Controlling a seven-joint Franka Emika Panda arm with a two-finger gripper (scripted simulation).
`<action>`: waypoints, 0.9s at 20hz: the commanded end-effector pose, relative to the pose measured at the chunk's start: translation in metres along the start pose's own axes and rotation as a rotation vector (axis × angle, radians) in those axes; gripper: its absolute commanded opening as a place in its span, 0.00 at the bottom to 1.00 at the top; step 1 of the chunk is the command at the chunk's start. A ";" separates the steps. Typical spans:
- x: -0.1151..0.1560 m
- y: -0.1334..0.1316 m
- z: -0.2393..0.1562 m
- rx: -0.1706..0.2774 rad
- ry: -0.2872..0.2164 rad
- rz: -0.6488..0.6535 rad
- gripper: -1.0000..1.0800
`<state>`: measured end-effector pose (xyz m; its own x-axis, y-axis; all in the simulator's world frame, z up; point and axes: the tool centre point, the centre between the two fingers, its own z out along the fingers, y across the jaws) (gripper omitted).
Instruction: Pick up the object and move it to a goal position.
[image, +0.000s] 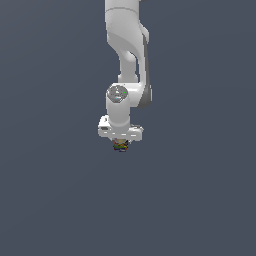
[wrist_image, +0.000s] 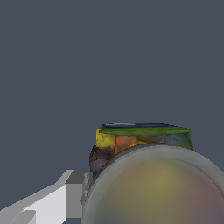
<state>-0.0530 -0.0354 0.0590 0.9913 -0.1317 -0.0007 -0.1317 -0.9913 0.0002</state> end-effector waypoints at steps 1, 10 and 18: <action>0.000 0.000 0.001 0.000 0.001 0.000 0.00; 0.000 0.000 0.000 0.000 0.001 0.000 0.00; 0.002 -0.027 -0.024 0.000 0.001 0.000 0.00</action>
<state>-0.0507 -0.0167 0.0746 0.9911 -0.1330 -0.0044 -0.1330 -0.9911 0.0008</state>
